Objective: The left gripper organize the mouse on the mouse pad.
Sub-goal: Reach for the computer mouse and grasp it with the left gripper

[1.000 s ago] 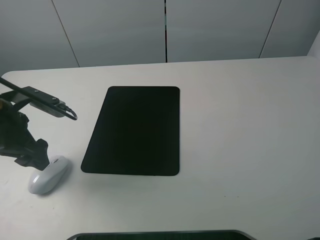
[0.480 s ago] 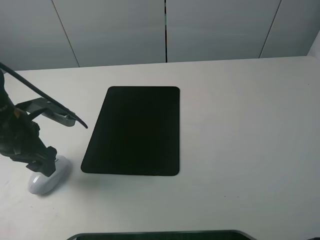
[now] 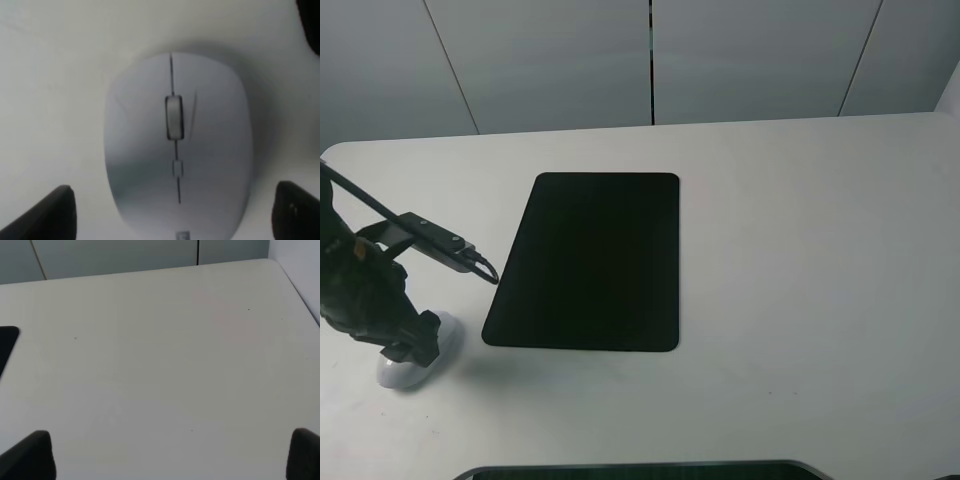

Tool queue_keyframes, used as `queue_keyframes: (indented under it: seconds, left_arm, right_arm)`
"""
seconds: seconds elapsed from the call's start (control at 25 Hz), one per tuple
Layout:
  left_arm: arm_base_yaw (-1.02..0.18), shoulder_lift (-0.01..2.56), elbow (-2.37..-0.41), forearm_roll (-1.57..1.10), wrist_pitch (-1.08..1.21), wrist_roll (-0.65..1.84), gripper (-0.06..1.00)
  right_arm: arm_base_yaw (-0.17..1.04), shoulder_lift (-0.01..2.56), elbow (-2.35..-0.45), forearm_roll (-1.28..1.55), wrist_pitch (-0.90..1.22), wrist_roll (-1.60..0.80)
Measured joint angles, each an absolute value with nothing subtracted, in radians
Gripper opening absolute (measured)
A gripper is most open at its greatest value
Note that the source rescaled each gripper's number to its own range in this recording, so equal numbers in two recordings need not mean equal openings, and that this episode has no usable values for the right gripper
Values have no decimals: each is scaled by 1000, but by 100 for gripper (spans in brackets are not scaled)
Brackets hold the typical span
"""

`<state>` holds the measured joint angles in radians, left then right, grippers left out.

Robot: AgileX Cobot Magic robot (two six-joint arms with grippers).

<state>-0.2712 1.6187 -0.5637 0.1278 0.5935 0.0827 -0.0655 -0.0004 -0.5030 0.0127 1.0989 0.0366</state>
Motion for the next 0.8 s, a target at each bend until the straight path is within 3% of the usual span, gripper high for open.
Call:
queue_keyframes:
  seconds: [0.8]
  left_arm:
    - [-271,1680,-564,139,505,64,100]
  right_arm:
    - [-65,0,-503,13,1099,37]
